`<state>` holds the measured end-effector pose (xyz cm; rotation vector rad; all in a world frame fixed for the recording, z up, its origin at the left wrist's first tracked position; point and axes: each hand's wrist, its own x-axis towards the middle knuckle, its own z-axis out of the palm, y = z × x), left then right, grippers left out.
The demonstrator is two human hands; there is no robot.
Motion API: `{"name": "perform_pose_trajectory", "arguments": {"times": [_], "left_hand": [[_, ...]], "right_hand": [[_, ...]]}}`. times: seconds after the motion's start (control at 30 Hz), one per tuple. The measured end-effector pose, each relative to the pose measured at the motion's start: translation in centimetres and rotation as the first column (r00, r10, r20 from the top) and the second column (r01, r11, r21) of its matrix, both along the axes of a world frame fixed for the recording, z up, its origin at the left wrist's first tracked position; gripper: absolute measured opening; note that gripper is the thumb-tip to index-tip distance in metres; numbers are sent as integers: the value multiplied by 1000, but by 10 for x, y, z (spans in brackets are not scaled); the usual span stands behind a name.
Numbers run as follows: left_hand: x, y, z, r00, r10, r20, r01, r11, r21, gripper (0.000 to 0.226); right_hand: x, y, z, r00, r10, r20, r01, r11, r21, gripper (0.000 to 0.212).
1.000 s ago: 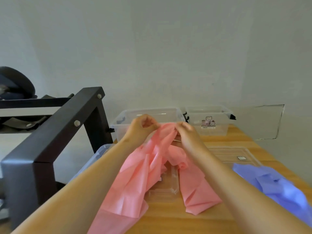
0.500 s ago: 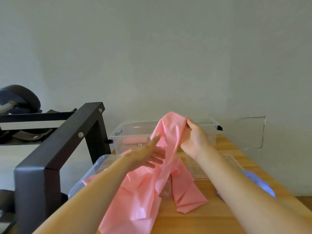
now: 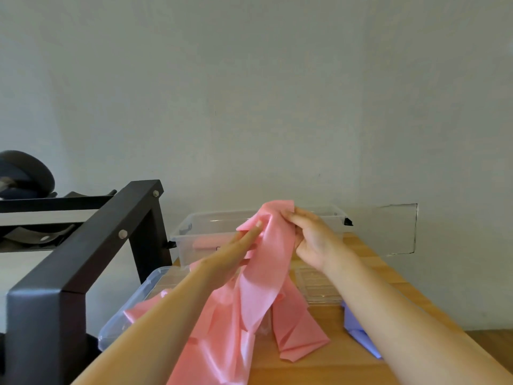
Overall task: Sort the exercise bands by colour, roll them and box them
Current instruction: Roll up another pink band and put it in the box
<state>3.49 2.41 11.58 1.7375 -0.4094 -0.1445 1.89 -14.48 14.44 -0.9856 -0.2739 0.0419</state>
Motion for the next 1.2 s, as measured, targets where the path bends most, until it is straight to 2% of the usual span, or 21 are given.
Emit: {"name": "perform_pose_trajectory", "arguments": {"times": [0.1, 0.17, 0.2, 0.3, 0.4, 0.5, 0.57, 0.6, 0.67, 0.7, 0.77, 0.87, 0.9, 1.0, 1.1, 1.13, 1.2], "left_hand": [[4, 1, -3, 986, 152, 65, -153, 988, 6, 31], [7, 3, -4, 967, 241, 80, -243, 970, 10, 34], [7, 4, -3, 961, 268, 72, -268, 963, -6, 35], [8, 7, 1, 956, 293, 29, -292, 956, -41, 43], [11, 9, 8, 965, 261, 9, -260, 964, -47, 26], [15, 10, 31, 964, 258, 67, -260, 965, 27, 18], [18, 9, 56, 947, 289, 140, -291, 957, -9, 17], [20, 9, 69, 938, 311, 151, -303, 950, -77, 18], [22, 5, 87, 952, 291, 95, -271, 944, -186, 24], [21, 4, 90, 967, 249, 49, -237, 956, -175, 30], [16, 2, 82, 988, 149, -38, -151, 987, -57, 36], [14, 3, 55, 984, 175, -44, -169, 979, 109, 34], [15, 4, 48, 977, 210, -23, -204, 967, 153, 30], [18, 10, 42, 971, 234, -44, -218, 948, 232, 22], [17, 11, 48, 987, 135, -84, -125, 985, 115, 20], [18, 11, 49, 992, 97, -86, -93, 995, 46, 21], [20, 10, 51, 995, 37, -92, -43, 997, -66, 26]], "right_hand": [[2, -3, -2, 1000, -2, 12, 2, 1000, 27, 22], [7, -6, -7, 999, -44, 11, 44, 999, 26, 22], [11, -7, -10, 998, -56, 14, 56, 998, 19, 27], [19, -11, -22, 1000, -16, 4, 16, 1000, -10, 59], [21, -7, -28, 999, -42, 13, 44, 988, -149, 56], [25, -4, -18, 981, -180, 64, 191, 930, -314, 72], [28, -4, 1, 964, -239, 119, 264, 921, -285, 63], [29, -4, 11, 956, -257, 140, 285, 928, -239, 58], [29, -5, 29, 945, -276, 174, 306, 936, -176, 44], [27, -6, 36, 948, -266, 175, 294, 943, -157, 35], [27, -7, 38, 961, -238, 139, 256, 958, -127, 22], [30, -11, 24, 968, -243, 69, 251, 954, -164, 18], [32, -12, 17, 969, -241, 57, 248, 949, -196, 26], [36, -17, 1, 981, -190, -40, 178, 963, -204, 85], [37, -25, 2, 981, -167, -101, 150, 976, -159, 108], [36, -26, 5, 983, -149, -109, 133, 981, -144, 104], [36, -25, 8, 987, -115, -112, 104, 990, -99, 70]]}}
